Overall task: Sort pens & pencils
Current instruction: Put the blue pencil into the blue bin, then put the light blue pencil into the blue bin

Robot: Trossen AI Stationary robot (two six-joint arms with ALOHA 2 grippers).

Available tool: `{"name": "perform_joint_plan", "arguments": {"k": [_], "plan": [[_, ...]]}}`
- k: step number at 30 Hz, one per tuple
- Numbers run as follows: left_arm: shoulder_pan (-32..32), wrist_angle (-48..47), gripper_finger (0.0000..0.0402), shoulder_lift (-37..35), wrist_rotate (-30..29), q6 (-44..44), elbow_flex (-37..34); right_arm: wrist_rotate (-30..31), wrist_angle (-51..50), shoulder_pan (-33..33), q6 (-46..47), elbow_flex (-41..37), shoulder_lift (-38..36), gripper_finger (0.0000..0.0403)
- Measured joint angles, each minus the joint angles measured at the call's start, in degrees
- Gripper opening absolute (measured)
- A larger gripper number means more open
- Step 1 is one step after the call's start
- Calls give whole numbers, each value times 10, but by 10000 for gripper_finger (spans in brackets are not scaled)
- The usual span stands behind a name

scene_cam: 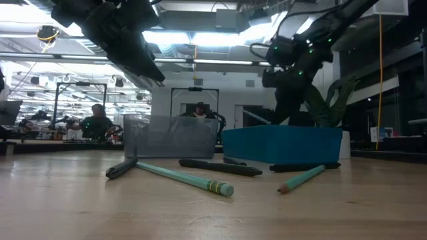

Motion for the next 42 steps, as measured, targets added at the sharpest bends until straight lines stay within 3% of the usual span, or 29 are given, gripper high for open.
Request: {"name": "perform_joint_plan", "arguments": {"k": [9,19,31,42], "plan": [[0,-1,14,0,0,0,0,-9,5,-10,-15,11,44,29],[0,-1,14,0,2,0,0,-9,8,-13,-14,11,45,59],[0,-1,14,0,2,0,0,-14,9,-15,-16,11,40,64],[0,-1,14,0,-27,0,0,-60,-59,-6,-12,113,-8,64]]}}
